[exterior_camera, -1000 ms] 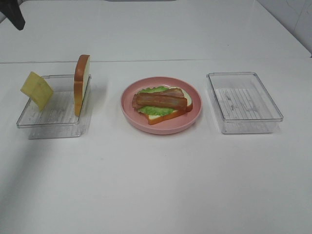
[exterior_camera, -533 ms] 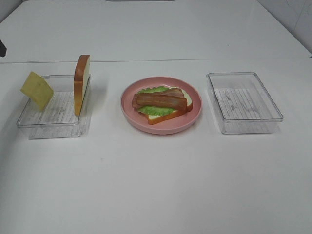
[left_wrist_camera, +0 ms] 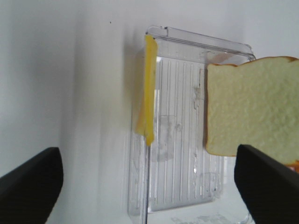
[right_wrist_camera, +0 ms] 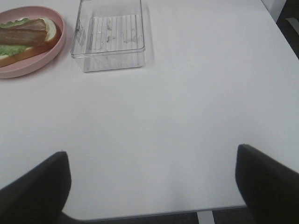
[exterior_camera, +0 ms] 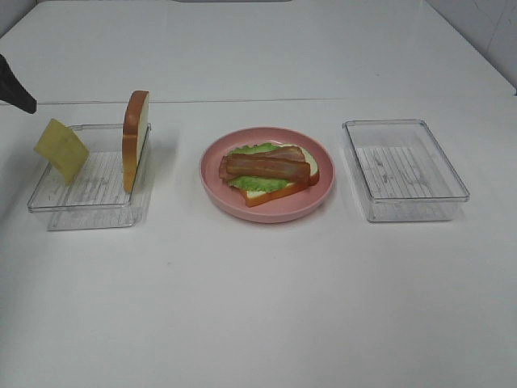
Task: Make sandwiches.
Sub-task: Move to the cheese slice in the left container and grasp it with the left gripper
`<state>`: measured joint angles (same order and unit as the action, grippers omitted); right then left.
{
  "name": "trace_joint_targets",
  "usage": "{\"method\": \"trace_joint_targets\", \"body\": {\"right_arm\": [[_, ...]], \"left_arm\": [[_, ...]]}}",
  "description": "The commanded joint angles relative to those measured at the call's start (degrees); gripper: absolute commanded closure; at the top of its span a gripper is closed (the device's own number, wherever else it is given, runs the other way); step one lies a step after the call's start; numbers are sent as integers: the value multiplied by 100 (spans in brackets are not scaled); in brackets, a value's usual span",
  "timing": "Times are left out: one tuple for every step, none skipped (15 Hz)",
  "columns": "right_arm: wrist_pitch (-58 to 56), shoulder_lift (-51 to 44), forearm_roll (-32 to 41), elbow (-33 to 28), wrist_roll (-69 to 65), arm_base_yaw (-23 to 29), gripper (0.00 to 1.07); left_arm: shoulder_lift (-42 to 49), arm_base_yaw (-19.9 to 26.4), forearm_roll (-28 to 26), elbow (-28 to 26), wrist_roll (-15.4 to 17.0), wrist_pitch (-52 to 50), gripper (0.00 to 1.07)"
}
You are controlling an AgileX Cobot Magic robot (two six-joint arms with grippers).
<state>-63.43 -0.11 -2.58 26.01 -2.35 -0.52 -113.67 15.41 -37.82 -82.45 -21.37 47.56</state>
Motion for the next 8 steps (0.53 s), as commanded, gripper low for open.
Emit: {"method": "trace_joint_targets", "body": {"right_arm": [[52, -195, 29, -23, 40, -34, 16], [52, -195, 29, -23, 40, -34, 16], [52, -195, 29, -23, 40, -34, 16], [52, -195, 29, -23, 40, -34, 16], [52, -195, 29, -23, 40, -34, 16], [52, -195, 29, -23, 40, -34, 16], [52, -195, 29, -23, 40, -34, 16], [52, -195, 29, -23, 40, -34, 16]], "left_arm": [[-315, -11, -252, -160, -86, -126, 16], [-395, -11, -304, -241, -86, -69, 16], [-796, -11, -567, -647, -86, 269, 16], [-871, -11, -596, -751, -52, 332, 17], [-1031, -29, -607, -911, 46, 458, 18], [-1146, -46, -613, -1037, 97, 527, 18], [-1203, -74, -613, -1077, 132, 556, 18], [-1381, -138, -602, -1272, 264, 670, 18]]}}
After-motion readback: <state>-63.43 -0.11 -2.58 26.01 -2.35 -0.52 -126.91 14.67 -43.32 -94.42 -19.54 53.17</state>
